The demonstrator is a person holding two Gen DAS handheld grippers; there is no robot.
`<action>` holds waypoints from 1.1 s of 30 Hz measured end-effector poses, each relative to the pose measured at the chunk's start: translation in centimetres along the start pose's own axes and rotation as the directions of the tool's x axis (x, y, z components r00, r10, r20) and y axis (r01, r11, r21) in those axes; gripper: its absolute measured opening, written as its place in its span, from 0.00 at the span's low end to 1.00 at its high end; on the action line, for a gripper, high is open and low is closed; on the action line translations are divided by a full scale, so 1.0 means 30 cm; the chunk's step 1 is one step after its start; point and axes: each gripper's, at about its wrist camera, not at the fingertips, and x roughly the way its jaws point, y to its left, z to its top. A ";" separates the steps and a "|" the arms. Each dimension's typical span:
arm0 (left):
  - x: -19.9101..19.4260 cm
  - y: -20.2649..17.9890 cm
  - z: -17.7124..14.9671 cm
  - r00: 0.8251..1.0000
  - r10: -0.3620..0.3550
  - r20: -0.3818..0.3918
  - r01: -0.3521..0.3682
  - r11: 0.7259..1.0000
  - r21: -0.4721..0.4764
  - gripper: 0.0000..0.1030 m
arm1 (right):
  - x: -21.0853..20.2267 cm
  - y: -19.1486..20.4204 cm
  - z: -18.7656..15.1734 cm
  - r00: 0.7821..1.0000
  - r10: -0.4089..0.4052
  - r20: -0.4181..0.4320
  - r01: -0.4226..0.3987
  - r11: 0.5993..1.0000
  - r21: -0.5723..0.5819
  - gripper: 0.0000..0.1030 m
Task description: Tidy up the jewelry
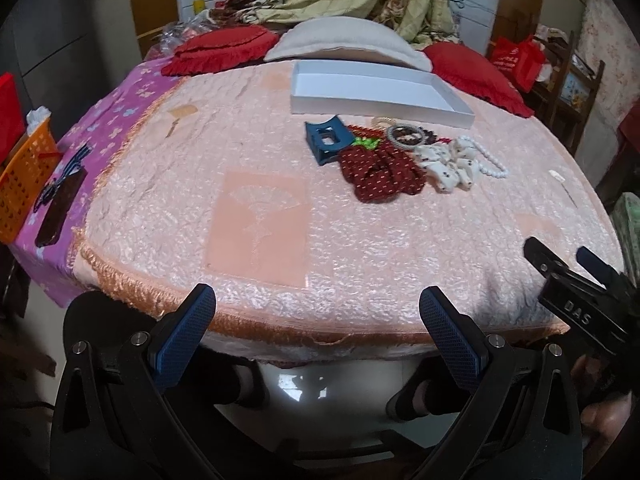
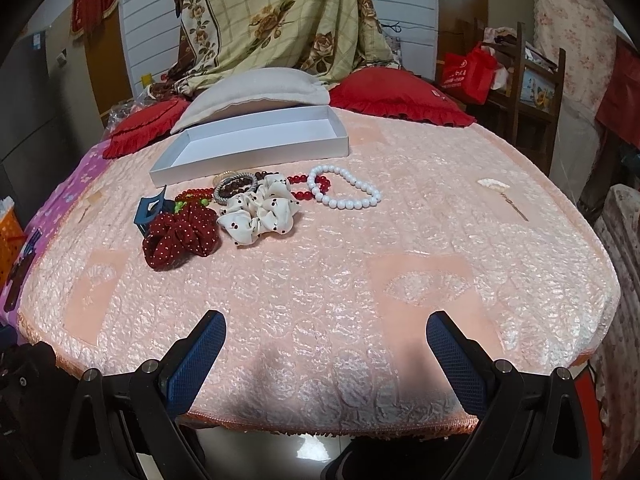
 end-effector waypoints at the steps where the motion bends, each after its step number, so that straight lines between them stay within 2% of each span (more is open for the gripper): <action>1: -0.004 0.001 0.005 1.000 -0.008 0.006 0.008 1.000 0.003 0.99 | 0.003 0.001 0.006 1.000 0.007 0.000 -0.007 1.000 -0.002 0.97; 4: -0.001 0.024 0.047 0.999 -0.045 -0.004 0.045 0.999 0.008 0.99 | 0.011 0.004 0.032 1.000 0.032 0.002 -0.031 0.999 -0.026 0.97; 6: 0.032 0.080 0.092 0.998 -0.061 -0.020 0.061 0.998 -0.023 0.99 | 0.023 0.013 0.054 0.999 0.050 0.000 -0.050 0.997 -0.063 0.97; 10: 0.085 0.146 0.170 0.998 -0.055 -0.006 0.055 0.997 -0.061 0.99 | 0.058 0.035 0.107 0.992 0.124 -0.014 -0.125 0.984 -0.125 0.95; 12: 0.121 0.151 0.203 0.997 -0.076 -0.024 0.075 0.996 -0.050 0.96 | 0.079 0.045 0.132 0.984 0.174 -0.026 -0.176 0.975 -0.136 0.79; 15: 0.203 0.138 0.251 0.983 -0.156 -0.095 0.152 0.987 -0.052 0.83 | 0.126 0.070 0.172 0.977 0.208 -0.039 -0.211 0.964 -0.161 0.69; 18: 0.291 0.124 0.287 0.961 -0.233 -0.148 0.220 0.970 -0.099 0.81 | 0.170 0.089 0.212 0.977 0.211 -0.031 -0.213 0.961 -0.175 0.68; 21: 0.364 0.096 0.321 0.953 -0.255 -0.163 0.238 0.964 -0.118 0.81 | 0.228 0.097 0.251 0.969 0.243 -0.047 -0.248 0.956 -0.159 0.61; 23: 0.419 0.080 0.339 0.943 -0.275 -0.188 0.255 0.959 -0.126 0.81 | 0.274 0.104 0.271 0.971 0.232 -0.063 -0.239 0.958 -0.157 0.55; 26: 0.492 0.066 0.356 0.924 -0.310 -0.222 0.280 0.947 -0.156 0.81 | 0.338 0.103 0.287 0.971 0.219 -0.093 -0.231 0.963 -0.140 0.53; 29: 0.542 0.046 0.360 0.919 -0.314 -0.239 0.284 0.947 -0.152 0.81 | 0.382 0.094 0.292 0.971 0.211 -0.114 -0.225 0.966 -0.127 0.53; 30: 0.544 0.040 0.360 0.923 -0.309 -0.230 0.282 0.949 -0.144 0.81 | 0.393 0.092 0.292 0.970 0.211 -0.119 -0.225 0.966 -0.124 0.50; 31: 0.539 0.033 0.361 0.929 -0.303 -0.212 0.280 0.951 -0.131 0.79 | 0.406 0.089 0.293 0.968 0.215 -0.127 -0.230 0.966 -0.117 0.46; 33: 0.540 0.015 0.362 0.931 -0.294 -0.215 0.277 0.955 -0.105 0.51 | 0.431 0.087 0.292 0.965 0.215 -0.147 -0.232 0.966 -0.110 0.29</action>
